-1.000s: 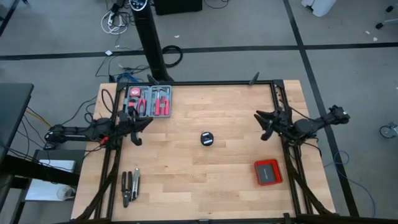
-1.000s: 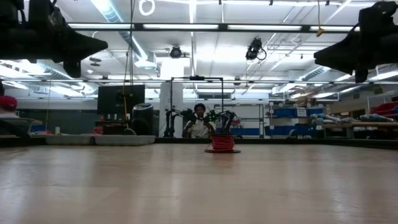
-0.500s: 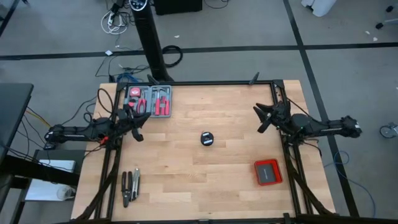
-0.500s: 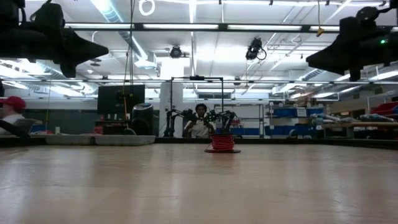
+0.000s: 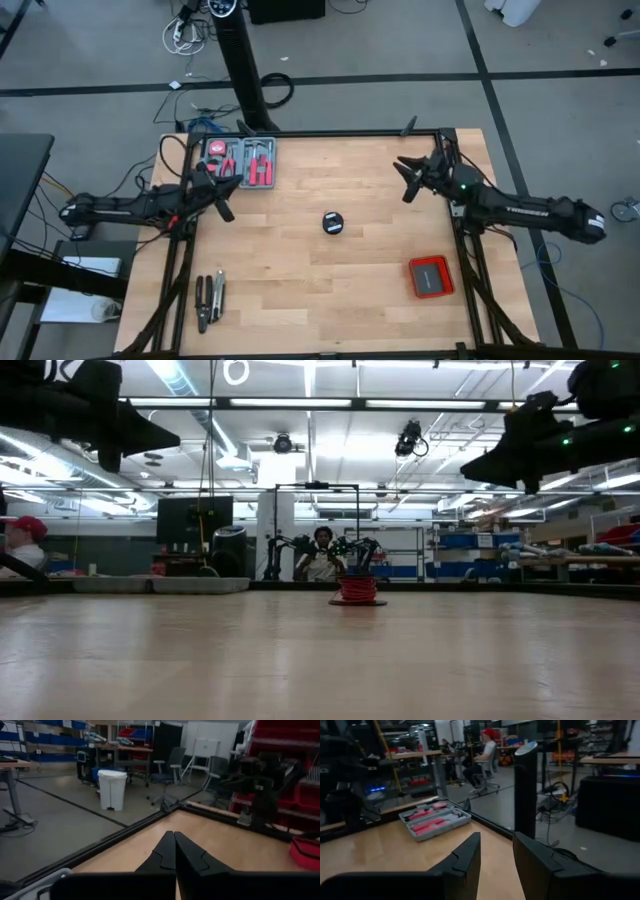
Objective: Coil cords
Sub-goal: Uncoil the red wire from the spool
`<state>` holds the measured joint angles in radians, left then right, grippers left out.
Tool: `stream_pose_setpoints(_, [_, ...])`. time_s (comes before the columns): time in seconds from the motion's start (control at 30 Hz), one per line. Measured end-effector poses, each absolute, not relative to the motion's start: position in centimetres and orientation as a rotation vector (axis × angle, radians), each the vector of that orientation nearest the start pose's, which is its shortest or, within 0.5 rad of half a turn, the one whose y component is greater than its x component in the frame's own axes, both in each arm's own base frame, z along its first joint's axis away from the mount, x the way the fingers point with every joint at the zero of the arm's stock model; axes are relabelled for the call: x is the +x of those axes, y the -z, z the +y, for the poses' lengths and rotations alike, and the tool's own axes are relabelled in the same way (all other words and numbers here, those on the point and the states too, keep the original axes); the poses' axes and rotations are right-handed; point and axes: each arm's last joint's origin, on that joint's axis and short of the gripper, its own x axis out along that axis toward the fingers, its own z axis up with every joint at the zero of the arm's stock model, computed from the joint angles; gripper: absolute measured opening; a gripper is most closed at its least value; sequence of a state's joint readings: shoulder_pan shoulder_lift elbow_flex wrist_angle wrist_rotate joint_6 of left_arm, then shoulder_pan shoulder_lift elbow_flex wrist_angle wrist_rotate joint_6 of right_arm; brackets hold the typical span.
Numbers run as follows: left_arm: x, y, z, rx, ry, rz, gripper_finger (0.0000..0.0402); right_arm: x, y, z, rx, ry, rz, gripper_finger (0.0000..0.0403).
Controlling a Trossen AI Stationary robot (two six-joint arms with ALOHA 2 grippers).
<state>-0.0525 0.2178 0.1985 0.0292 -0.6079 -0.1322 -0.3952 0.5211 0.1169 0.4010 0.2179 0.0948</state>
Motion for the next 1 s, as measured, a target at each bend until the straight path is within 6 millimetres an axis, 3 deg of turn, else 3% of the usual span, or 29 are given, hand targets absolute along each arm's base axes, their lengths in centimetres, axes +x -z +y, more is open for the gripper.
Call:
stream_pose_setpoints(0.23, [11.2, -22.5, 1.1, -0.112, -0.588, 0.013, 0.0000, 13.3, -18.6, -7.8, 0.106, 0.565, 0.044, 0.0114])
stream_pose_setpoints(0.57, [12.3, -22.8, 1.7, -0.091, -0.649, 0.070, 0.0000, 17.0, -20.3, -10.9, 0.058, 0.423, 0.159, 0.0114])
stream_pose_setpoints(1.0, [12.4, -22.6, 2.8, -0.044, -0.745, 0.102, 0.0000, 20.1, -18.2, -12.9, 0.011, 0.310, 0.216, 0.0114])
